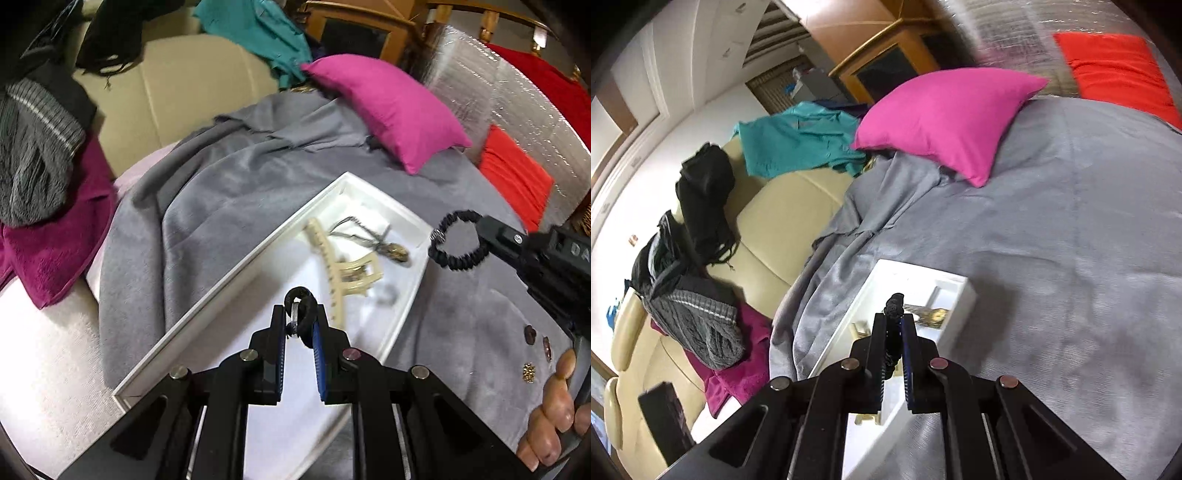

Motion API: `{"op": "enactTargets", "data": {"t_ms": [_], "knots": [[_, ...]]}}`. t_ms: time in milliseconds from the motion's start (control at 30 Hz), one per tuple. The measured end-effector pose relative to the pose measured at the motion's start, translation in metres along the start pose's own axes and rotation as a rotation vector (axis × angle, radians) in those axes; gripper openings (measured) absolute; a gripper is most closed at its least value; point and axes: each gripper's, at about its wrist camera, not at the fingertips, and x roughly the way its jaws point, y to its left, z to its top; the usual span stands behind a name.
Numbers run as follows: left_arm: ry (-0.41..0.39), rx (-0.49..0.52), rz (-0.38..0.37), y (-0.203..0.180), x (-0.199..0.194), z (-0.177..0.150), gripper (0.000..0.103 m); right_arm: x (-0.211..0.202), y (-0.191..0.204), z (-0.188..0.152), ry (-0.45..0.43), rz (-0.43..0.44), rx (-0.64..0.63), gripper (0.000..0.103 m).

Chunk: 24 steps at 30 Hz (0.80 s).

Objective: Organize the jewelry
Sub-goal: 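Carry the hair tie and scrunchie to the white tray and release them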

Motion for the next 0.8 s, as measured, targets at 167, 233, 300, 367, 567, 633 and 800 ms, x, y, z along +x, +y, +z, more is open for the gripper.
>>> {"op": "enactTargets", "data": {"t_ms": [167, 233, 300, 367, 567, 633, 800], "knots": [[0.051, -0.028, 0.014, 0.011, 0.010, -0.002, 0.014, 0.031, 0.002, -0.001, 0.029, -0.039, 0.001, 0.009], [0.079, -0.037, 0.018, 0.014, 0.015, -0.003, 0.014, 0.041, 0.001, -0.002, 0.047, -0.047, 0.002, 0.009], [0.095, -0.047, 0.018, 0.016, 0.020, -0.003, 0.014, 0.051, 0.001, -0.004, 0.068, -0.062, -0.004, 0.009], [0.103, -0.057, 0.029, 0.018, 0.022, -0.003, 0.014, 0.059, 0.001, -0.007, 0.085, -0.077, -0.012, 0.009], [0.139, -0.077, 0.038, 0.020, 0.030, -0.004, 0.014, 0.075, 0.001, -0.010, 0.144, -0.118, -0.034, 0.009], [0.149, -0.086, 0.038, 0.022, 0.033, -0.005, 0.014, 0.078, 0.003, -0.010, 0.166, -0.136, -0.047, 0.009], [0.184, -0.108, 0.033, 0.024, 0.041, -0.005, 0.014, 0.091, 0.006, -0.010, 0.253, -0.186, -0.077, 0.012]]}}
